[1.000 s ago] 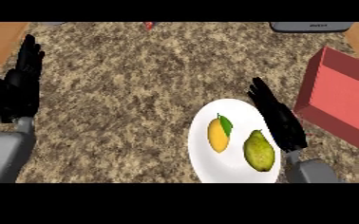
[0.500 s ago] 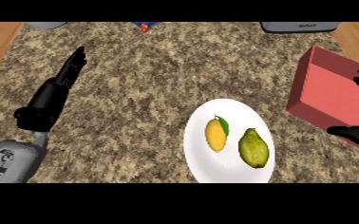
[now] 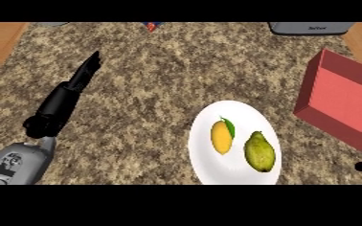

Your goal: Pick the pear from the plate and place it in the cardboard box

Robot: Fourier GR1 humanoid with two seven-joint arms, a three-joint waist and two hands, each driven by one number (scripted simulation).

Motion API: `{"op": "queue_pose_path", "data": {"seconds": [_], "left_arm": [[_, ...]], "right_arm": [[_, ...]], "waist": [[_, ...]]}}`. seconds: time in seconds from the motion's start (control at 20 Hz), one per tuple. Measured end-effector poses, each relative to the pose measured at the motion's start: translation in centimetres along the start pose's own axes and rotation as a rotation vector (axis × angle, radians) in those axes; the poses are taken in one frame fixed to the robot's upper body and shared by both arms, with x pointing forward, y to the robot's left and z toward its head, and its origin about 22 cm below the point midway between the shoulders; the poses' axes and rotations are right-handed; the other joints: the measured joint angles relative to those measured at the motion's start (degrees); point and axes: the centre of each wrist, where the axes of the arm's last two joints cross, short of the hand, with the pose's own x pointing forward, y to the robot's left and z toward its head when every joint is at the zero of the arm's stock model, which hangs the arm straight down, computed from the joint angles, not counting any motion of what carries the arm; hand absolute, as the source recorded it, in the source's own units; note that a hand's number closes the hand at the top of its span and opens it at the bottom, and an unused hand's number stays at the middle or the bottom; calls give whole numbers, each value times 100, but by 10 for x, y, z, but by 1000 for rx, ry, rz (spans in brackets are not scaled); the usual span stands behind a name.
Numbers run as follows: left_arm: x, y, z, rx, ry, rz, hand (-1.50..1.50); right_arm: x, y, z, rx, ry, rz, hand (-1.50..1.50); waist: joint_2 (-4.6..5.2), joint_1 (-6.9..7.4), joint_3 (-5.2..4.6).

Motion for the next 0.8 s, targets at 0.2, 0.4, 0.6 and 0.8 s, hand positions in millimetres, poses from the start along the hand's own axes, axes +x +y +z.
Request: {"op": "queue_pose_path", "data": {"seconds": [0.2, 0.4, 0.6, 0.8], "left_arm": [[1, 0, 0, -11, -6, -5, 0], [-1, -1, -4, -18, -10, 0, 0], [-1, -6, -5, -17, -6, 0, 0], [-1, -2, -1, -18, -8, -6, 0]], "right_arm": [[30, -7, -10, 170, 45, 147, -150], [67, 7, -25, 317, 74, 250, -150], [100, 27, -34, 423, 119, 351, -150], [123, 44, -41, 492, 174, 412, -150]], "waist": [[9, 60, -6], [17, 88, -9], [15, 110, -10], [13, 122, -7]]}}
